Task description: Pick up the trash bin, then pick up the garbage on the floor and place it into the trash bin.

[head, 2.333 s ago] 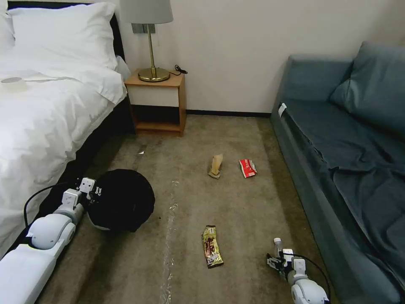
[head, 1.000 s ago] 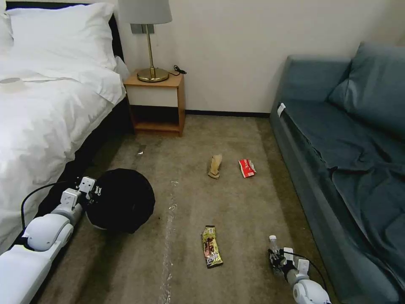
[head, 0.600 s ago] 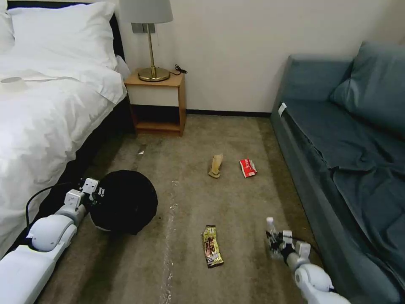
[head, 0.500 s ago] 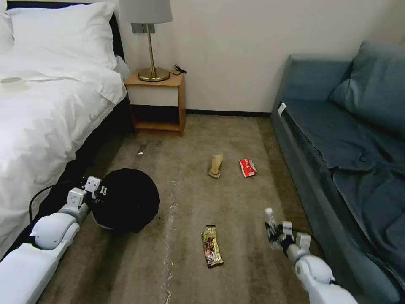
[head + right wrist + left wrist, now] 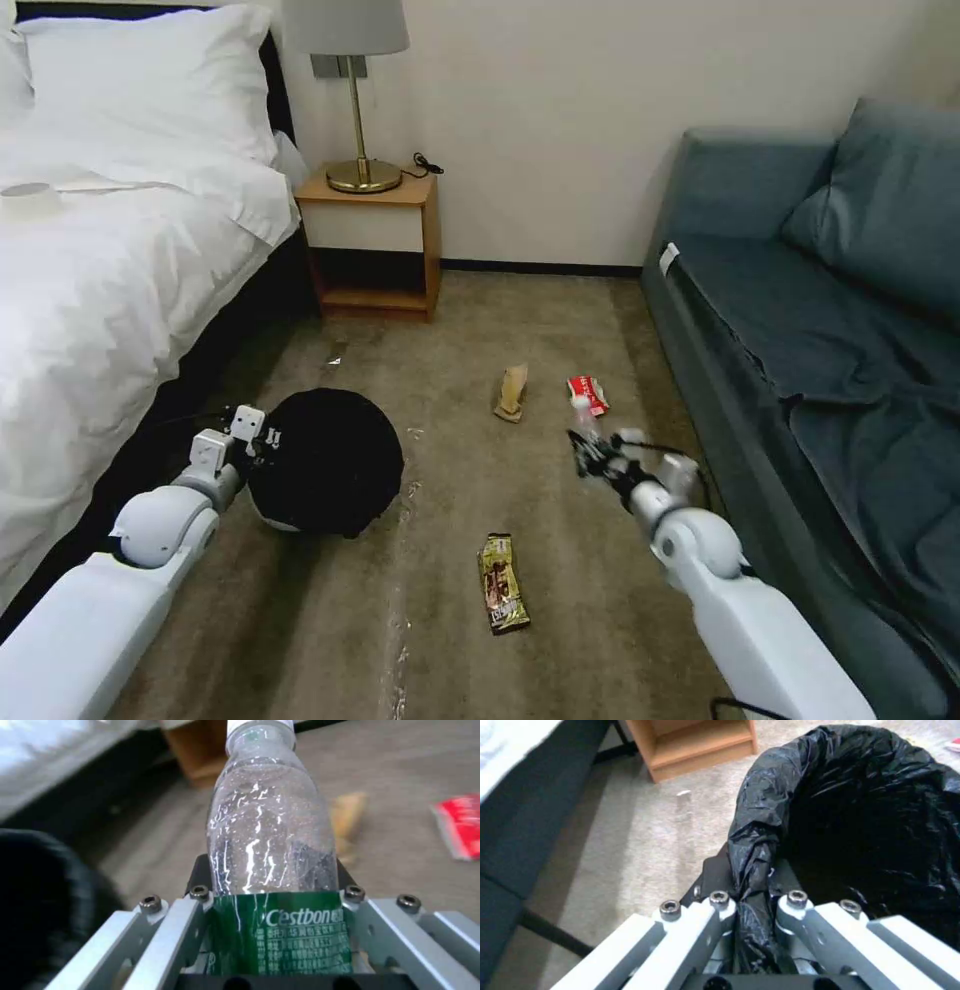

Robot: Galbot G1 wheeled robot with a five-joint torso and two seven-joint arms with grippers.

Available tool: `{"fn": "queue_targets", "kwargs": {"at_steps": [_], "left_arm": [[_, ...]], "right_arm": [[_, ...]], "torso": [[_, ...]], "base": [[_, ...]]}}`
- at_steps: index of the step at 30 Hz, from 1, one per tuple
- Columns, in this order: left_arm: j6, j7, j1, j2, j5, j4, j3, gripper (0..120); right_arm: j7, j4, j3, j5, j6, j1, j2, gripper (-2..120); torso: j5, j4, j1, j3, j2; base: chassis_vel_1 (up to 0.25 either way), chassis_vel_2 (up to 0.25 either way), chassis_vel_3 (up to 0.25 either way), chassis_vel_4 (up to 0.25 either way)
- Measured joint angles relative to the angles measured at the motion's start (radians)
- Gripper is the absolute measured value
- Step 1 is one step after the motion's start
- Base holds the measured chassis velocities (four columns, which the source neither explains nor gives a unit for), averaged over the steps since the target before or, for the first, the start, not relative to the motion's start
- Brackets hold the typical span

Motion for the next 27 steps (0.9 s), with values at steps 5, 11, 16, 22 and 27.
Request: {"fn": "queue_targets", "kwargs": {"at_steps": [5, 11, 16, 22, 27], "left_arm": [[-0.007, 0.004, -0.016, -0.033, -0.014, 0.019, 0.018, 4], [-0.013, 0.005, -0.037, -0.067, -0.014, 0.045, 0.031, 4], [-0.019, 0.007, -0.062, -0.128, -0.011, 0.076, 0.051, 4], [-0.025, 0.006, -0.057, -0.152, 0.003, 0.083, 0.048, 4], [-0.027, 0.006, -0.051, -0.158, 0.006, 0.083, 0.043, 4]], "right_arm": [[0.023, -0.029, -0.11, 0.056, -0.018, 0.102, 0.056, 26], [0.028, -0.089, -0.19, 0.069, -0.015, 0.203, 0.124, 26], [0.041, -0.135, -0.269, 0.085, -0.008, 0.263, 0.198, 26], [0.053, -0.144, -0.367, 0.064, 0.006, 0.215, 0.247, 26], [0.07, -0.149, -0.415, 0.057, 0.016, 0.19, 0.285, 26]], "torso": [[0.0002, -0.0002, 0.0, 0.0, 0.0], [0.0003, 0.0, 0.0, 0.0, 0.0], [0.0001, -0.0003, 0.0, 0.0, 0.0], [0.0003, -0.0003, 0.0, 0.0, 0.0], [0.0002, -0.0002, 0.0, 0.0, 0.0]], "base": [[0.0, 0.0, 0.0, 0.0], [0.0, 0.0, 0.0, 0.0], [0.0, 0.0, 0.0, 0.0], [0.0, 0.0, 0.0, 0.0], [0.0, 0.0, 0.0, 0.0]]}}
